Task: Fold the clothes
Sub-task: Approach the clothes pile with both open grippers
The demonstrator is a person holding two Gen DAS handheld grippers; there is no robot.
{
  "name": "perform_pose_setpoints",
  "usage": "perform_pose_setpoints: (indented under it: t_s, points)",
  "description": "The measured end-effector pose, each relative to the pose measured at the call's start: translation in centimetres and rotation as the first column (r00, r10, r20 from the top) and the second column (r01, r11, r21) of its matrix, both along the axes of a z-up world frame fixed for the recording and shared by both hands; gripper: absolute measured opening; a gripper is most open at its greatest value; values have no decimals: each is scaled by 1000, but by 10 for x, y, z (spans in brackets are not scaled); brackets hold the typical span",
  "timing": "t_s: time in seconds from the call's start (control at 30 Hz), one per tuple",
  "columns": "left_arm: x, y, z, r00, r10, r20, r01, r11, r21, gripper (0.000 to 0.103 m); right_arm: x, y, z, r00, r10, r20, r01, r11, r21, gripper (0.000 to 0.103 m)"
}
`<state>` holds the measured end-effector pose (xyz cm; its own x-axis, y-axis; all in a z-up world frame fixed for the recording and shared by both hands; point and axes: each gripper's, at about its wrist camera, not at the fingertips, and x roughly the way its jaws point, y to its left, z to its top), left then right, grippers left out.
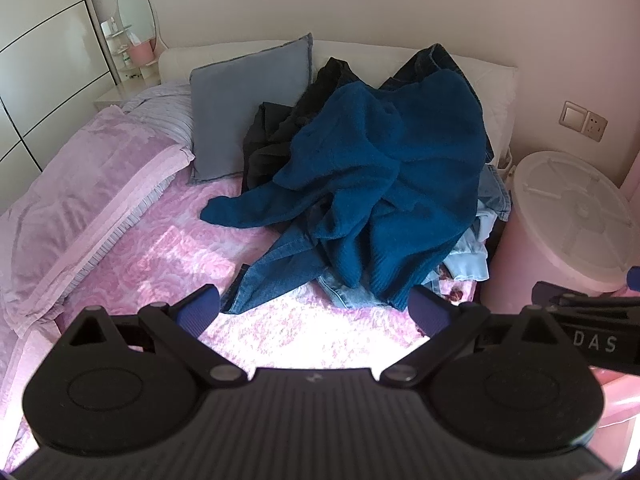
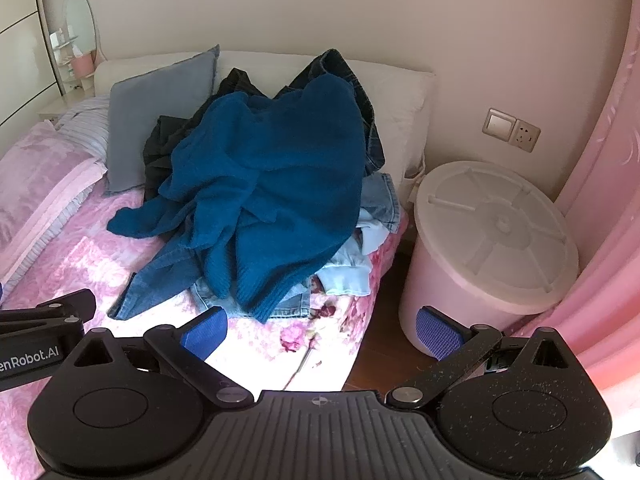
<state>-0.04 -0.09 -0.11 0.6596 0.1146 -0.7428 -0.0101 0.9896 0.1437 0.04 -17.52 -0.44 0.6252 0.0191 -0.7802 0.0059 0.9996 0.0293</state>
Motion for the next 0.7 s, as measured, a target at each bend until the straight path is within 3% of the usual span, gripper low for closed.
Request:
perform_pose_setpoints:
  t_s: [0.27,0.7]
  points:
    - [-3,6,12,1000,6,-18,-6,1000,-13,99,0,-3,2,1000,2,0,-2,1000,4,103]
    - [-5,8,1,1000,2,-14,-3,1000,-23,99,-6,-1,2,1000,-16,2,16,1000,-7,103]
